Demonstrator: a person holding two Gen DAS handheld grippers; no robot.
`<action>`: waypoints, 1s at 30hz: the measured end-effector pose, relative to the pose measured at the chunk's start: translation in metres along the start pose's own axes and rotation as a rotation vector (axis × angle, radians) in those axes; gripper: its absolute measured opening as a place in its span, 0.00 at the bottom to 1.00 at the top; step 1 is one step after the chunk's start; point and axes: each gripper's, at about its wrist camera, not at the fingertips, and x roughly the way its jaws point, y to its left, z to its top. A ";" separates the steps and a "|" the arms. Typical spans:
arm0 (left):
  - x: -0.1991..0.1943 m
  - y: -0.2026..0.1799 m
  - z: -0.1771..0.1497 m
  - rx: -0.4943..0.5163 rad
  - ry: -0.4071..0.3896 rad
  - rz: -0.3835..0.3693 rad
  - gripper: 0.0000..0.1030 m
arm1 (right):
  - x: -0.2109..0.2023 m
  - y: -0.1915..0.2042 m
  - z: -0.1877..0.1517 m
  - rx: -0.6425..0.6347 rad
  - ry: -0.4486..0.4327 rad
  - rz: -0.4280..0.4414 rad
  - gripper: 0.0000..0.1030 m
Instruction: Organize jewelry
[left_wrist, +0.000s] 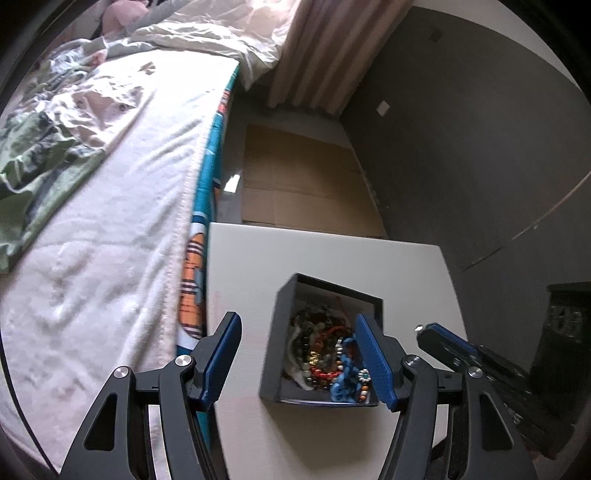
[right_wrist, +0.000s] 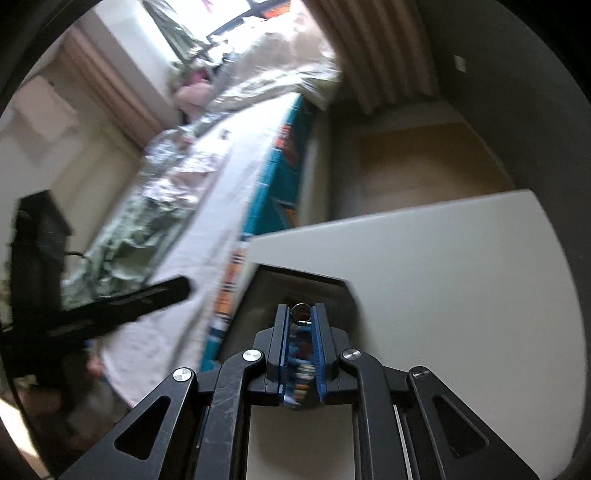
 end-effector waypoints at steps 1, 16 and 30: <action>-0.003 0.000 0.000 0.001 -0.004 0.008 0.63 | -0.003 0.004 0.000 0.000 -0.008 0.000 0.52; -0.062 -0.032 -0.025 0.064 -0.131 0.015 0.82 | -0.086 0.001 -0.018 0.056 -0.094 -0.092 0.96; -0.103 -0.073 -0.088 0.187 -0.232 0.041 0.96 | -0.148 -0.005 -0.051 -0.022 -0.141 -0.176 1.00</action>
